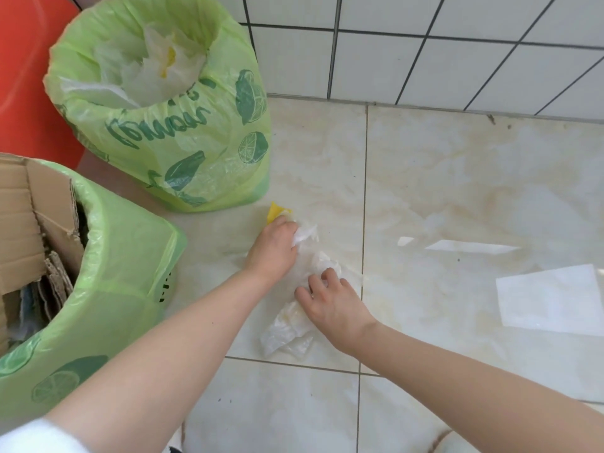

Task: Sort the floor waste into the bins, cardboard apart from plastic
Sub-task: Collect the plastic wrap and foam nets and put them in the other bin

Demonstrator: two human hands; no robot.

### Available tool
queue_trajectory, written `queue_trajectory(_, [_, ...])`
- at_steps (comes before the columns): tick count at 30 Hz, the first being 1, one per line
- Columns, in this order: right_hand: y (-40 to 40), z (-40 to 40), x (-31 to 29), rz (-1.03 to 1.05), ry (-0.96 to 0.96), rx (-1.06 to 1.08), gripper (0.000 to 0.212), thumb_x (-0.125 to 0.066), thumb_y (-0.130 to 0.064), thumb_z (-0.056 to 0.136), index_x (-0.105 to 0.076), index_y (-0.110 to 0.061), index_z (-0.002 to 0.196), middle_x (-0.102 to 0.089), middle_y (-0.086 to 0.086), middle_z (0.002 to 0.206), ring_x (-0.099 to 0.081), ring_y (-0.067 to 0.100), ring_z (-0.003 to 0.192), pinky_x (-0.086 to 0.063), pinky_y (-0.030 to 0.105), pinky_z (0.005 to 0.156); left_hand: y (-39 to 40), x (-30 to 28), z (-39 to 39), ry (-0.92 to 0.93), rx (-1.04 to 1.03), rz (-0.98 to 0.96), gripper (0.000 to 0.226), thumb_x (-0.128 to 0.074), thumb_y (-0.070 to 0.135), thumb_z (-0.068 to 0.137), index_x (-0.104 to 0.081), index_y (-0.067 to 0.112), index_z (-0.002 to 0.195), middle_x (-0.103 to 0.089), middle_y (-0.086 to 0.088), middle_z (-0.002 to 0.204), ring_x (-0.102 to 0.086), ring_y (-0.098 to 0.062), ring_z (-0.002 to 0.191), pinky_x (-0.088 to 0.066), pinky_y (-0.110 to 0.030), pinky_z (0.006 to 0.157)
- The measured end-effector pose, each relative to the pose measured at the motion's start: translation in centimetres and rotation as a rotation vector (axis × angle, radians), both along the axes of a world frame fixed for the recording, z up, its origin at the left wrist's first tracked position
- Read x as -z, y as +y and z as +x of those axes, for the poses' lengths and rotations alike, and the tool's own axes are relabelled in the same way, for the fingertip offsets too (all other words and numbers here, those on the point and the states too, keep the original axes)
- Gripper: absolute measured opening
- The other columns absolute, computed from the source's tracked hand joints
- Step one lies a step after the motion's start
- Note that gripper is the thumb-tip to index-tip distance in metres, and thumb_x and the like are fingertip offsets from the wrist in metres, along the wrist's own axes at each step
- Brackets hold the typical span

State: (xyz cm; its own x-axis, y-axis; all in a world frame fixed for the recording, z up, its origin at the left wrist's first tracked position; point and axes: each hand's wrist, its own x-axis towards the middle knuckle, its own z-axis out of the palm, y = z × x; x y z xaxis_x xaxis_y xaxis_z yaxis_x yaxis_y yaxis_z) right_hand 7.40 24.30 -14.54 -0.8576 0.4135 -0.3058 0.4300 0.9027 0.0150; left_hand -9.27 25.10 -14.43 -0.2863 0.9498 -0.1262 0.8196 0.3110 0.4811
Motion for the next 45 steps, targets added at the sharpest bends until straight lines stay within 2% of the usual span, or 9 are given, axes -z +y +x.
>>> queue_trajectory(4, [0.9, 0.1, -0.3, -0.067, 0.029, 0.074, 0.063, -0.063, 0.005, 0.026, -0.054, -0.011, 0.087, -0.053, 0.005, 0.073, -0.050, 0.024, 0.060, -0.025, 0.026, 0.040, -1.0, -0.3, -0.5, 0.006, 0.028, 0.213, 0.034, -0.054, -0.020, 0.060, -0.040, 0.010, 0.063, -0.032, -0.004, 0.078, -0.036, -0.021, 0.073, -0.021, -0.019, 0.062])
queue_trajectory(9, [3.1, 0.5, -1.9, -0.304, 0.207, 0.326, 0.041, -0.051, 0.004, 0.075, -0.045, -0.012, 0.113, -0.049, 0.007, 0.103, -0.053, 0.033, 0.088, -0.034, 0.034, 0.063, -0.9, -2.7, -1.9, -0.022, -0.102, 0.326, 0.043, -0.051, -0.021, 0.061, -0.031, 0.016, 0.064, -0.034, -0.004, 0.078, -0.035, -0.021, 0.075, -0.020, -0.019, 0.063])
queue_trajectory(14, [6.4, 0.1, -4.9, -0.413, 0.425, 0.624, 0.024, -0.057, -0.005, 0.077, -0.045, -0.014, 0.096, -0.053, 0.005, 0.088, -0.056, 0.033, 0.079, -0.041, 0.036, 0.063, -1.1, -5.8, -3.5, -0.088, -0.206, 0.358, 0.032, -0.054, -0.014, 0.066, -0.033, 0.010, 0.062, -0.037, -0.006, 0.078, -0.034, -0.023, 0.068, -0.019, -0.021, 0.060])
queue_trajectory(18, [7.7, -2.4, -8.9, -0.516, 0.590, 0.795, 0.022, -0.053, -0.002, 0.078, -0.042, -0.015, 0.092, -0.051, 0.000, 0.074, -0.049, 0.015, 0.062, -0.035, 0.027, 0.046, -0.9, -9.2, -4.8, -0.125, -0.277, 0.447, 0.025, -0.054, -0.010, 0.069, -0.038, 0.006, 0.059, -0.038, -0.004, 0.075, -0.034, -0.018, 0.060, -0.024, -0.021, 0.056])
queue_trajectory(21, [8.5, -5.0, -12.1, -0.547, 0.655, 0.788, 0.023, -0.054, -0.004, 0.079, -0.042, -0.015, 0.095, -0.050, -0.002, 0.075, -0.046, 0.011, 0.062, -0.033, 0.025, 0.045, -0.5, -12.4, -6.2, -0.173, -0.371, 0.488, 0.036, -0.053, -0.007, 0.069, -0.029, 0.015, 0.055, -0.033, 0.003, 0.069, -0.030, -0.012, 0.056, -0.027, -0.018, 0.053])
queue_trajectory(24, [9.2, -8.6, -15.2, -0.561, 0.705, 0.740, 0.023, -0.057, -0.011, 0.080, -0.045, -0.017, 0.098, -0.052, -0.005, 0.079, -0.049, 0.009, 0.064, -0.035, 0.025, 0.046, 0.0, -15.5, -8.4, -0.289, -0.550, 0.483, 0.007, -0.055, -0.001, 0.072, -0.052, 0.002, 0.067, -0.051, -0.009, 0.072, -0.044, -0.023, 0.063, -0.036, -0.030, 0.058])
queue_trajectory(29, [10.2, -15.2, -20.3, -0.643, 0.846, 0.675, 0.034, -0.060, -0.015, 0.079, -0.050, -0.014, 0.111, -0.060, 0.004, 0.098, -0.059, 0.022, 0.082, -0.048, 0.033, 0.065, 1.3, -20.6, -12.8, -0.695, -0.778, 0.554, 0.023, -0.058, -0.001, 0.075, -0.057, 0.021, 0.069, -0.060, 0.000, 0.070, -0.058, -0.021, 0.068, -0.049, -0.029, 0.064])
queue_trajectory(39, [12.8, -26.5, -24.5, -0.955, 1.058, 0.672, 0.018, -0.058, -0.005, 0.079, -0.057, -0.012, 0.095, -0.066, 0.011, 0.096, -0.068, 0.028, 0.089, -0.057, 0.042, 0.079, 3.0, -22.8, -21.5, -1.066, -0.922, 0.601, 0.032, -0.056, -0.005, 0.069, -0.055, -0.003, 0.101, -0.054, -0.014, 0.072, -0.055, -0.022, 0.046, -0.048, -0.025, 0.048])
queue_trajectory(45, [14.6, -29.0, -21.9, -0.649, 0.893, 0.621, 0.043, -0.059, -0.014, 0.082, -0.044, -0.006, 0.121, -0.055, 0.005, 0.100, -0.058, 0.027, 0.090, -0.049, 0.036, 0.073, 4.8, -20.1, -22.3, -0.856, -0.900, 0.385, 0.066, -0.066, 0.050, 0.067, -0.054, 0.012, 0.119, -0.064, -0.007, 0.110, -0.063, -0.029, 0.097, -0.052, -0.044, 0.092])
